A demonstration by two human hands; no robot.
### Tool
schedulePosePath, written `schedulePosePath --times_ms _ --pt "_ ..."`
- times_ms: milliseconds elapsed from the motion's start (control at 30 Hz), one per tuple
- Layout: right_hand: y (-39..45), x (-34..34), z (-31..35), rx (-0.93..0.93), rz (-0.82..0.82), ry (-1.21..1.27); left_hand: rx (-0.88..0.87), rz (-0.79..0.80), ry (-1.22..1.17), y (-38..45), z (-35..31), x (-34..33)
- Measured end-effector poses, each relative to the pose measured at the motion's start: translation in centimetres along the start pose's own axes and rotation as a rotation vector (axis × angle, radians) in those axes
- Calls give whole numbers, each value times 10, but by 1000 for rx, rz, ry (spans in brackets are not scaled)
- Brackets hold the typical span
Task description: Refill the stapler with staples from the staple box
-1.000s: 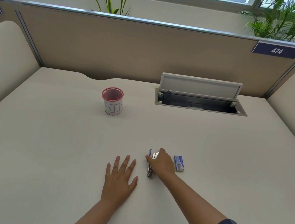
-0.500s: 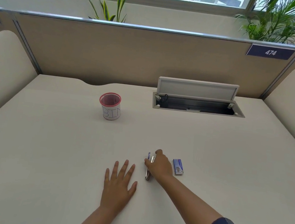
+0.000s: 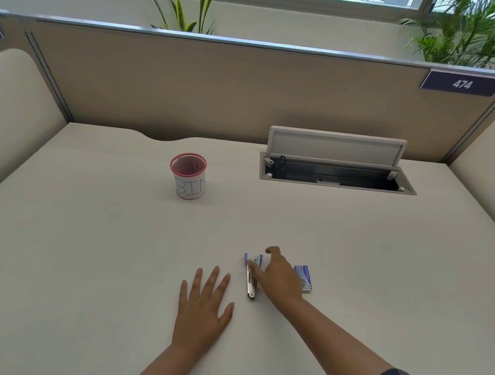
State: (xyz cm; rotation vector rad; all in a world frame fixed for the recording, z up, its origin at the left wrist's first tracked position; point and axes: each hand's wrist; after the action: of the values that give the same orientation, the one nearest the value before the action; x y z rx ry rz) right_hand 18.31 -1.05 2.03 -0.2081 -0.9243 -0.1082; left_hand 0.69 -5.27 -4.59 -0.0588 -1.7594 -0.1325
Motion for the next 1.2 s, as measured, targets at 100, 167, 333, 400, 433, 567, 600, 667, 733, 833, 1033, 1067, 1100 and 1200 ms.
schedulePosePath --times_ms 100,167,333,400,433,567,600,667,733,833,1033,1067,1100,1200 --pt "-2 12 -22 125 -163 -183 -13 -5 3 0 -2 0" --pt "1 17 -37 145 -260 -302 -29 -22 -5 2 -5 1" --pt "-4 14 -71 142 -187 -264 -132 -33 -68 14 -22 4" --pt "-8 10 -73 156 -113 -267 -219 -8 -50 17 -36 2" --pt "-10 8 -72 162 -94 -265 -248 16 -37 18 -43 -1" --pt "-12 1 -65 205 -62 -230 -249 24 -9 22 -55 -13" --pt "-13 0 -65 212 -49 -230 -243 21 -15 23 -55 -15" --pt "-13 -1 -68 231 -44 -238 -239 12 -19 23 -54 -17" --pt "-14 -1 -72 242 -41 -230 -237 10 -30 22 -54 -16" --pt "-14 -3 -76 257 -33 -255 -231 12 -43 21 -54 -15" --pt "-15 0 -70 250 -90 -293 -239 12 -46 20 -53 -13" --pt "-16 2 -68 248 -87 -298 -235 9 -44 21 -54 -13" --pt "-16 3 -69 251 -80 -321 -234 17 -37 21 -54 -13" --pt "-15 1 -73 250 -67 -390 -251 35 -30 19 -54 -11"
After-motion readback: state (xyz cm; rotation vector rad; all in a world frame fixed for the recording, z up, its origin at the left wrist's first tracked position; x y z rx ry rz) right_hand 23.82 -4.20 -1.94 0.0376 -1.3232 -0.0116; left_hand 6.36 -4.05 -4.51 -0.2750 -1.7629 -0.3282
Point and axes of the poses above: each hand's wrist, its own y-axis towards the middle knuckle, its own x-axis out of the back of the hand, z = x × y, and after that the axes turned 6 degrees about x, right-handed
